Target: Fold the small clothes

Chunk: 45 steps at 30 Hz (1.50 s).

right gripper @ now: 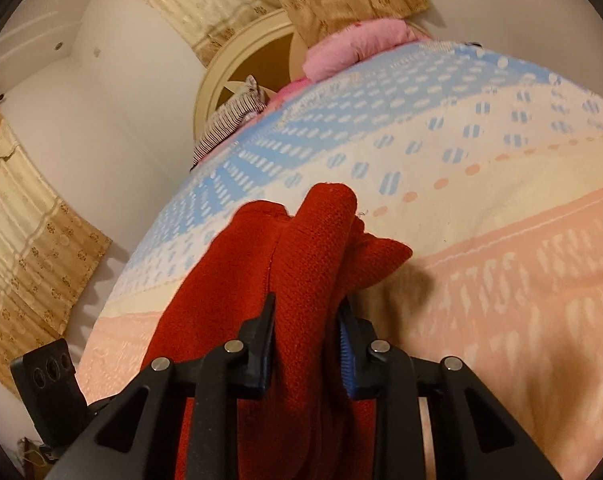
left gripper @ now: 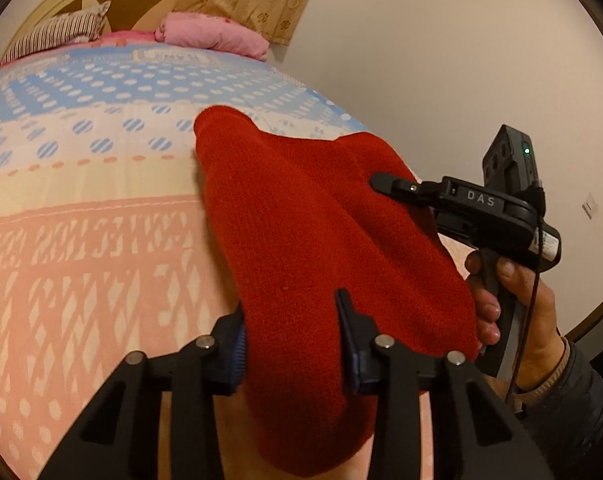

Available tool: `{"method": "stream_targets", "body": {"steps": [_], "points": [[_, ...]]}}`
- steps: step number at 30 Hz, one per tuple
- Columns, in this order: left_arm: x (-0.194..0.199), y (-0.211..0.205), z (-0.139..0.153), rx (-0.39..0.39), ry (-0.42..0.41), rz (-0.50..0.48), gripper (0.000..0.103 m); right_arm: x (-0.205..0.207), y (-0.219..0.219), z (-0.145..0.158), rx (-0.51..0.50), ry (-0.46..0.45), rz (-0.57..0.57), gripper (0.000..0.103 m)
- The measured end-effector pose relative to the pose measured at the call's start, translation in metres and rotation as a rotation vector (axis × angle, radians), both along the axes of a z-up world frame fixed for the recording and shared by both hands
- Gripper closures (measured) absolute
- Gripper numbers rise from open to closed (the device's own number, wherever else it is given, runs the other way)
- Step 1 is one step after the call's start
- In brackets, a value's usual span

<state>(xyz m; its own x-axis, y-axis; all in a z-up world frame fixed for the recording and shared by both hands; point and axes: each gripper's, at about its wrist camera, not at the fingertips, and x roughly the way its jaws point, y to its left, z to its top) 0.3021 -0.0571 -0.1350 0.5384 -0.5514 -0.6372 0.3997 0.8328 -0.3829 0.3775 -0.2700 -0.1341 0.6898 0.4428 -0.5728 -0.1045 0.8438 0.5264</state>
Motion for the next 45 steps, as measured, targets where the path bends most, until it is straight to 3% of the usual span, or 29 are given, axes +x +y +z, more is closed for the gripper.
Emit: {"method": "stream_targets", "body": {"steps": [8, 24, 45], "points": [[-0.04, -0.015, 0.029, -0.01, -0.054, -0.056, 0.065, -0.054, -0.011, 0.035, 0.005, -0.071, -0.022, 0.076], [-0.082, -0.068, 0.044, -0.014, -0.098, -0.184, 0.065, -0.156, -0.062, 0.07, -0.014, -0.134, -0.097, 0.076], [-0.121, -0.129, 0.049, -0.031, -0.112, -0.302, 0.065, -0.227, -0.114, 0.089, -0.02, -0.161, -0.195, 0.076]]}}
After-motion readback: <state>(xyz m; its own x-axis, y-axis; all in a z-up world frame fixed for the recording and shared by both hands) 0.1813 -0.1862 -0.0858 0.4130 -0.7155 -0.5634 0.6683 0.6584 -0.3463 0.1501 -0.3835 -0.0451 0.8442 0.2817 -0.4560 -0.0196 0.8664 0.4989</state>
